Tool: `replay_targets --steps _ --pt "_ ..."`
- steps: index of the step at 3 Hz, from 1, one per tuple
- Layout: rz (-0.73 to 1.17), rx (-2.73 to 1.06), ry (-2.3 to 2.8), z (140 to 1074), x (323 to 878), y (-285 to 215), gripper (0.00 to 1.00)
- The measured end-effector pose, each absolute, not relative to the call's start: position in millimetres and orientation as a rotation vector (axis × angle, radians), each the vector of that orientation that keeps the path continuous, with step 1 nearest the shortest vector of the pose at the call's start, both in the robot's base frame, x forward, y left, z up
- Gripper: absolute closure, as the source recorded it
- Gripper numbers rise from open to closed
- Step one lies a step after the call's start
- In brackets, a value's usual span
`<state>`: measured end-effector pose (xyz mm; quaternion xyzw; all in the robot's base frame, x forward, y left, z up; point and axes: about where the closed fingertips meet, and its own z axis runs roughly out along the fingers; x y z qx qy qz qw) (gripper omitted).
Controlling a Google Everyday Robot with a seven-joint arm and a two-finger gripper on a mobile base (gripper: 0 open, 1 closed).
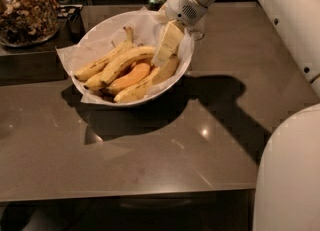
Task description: Pick banana from white bowl
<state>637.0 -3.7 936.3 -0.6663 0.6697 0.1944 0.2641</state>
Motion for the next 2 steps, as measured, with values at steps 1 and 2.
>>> replay_targets --steps 1,2 --pt "0.573 -1.793 1.773 930 640 6 0.19" --pt "0.624 -1.804 1.711 927 643 23 0.36"
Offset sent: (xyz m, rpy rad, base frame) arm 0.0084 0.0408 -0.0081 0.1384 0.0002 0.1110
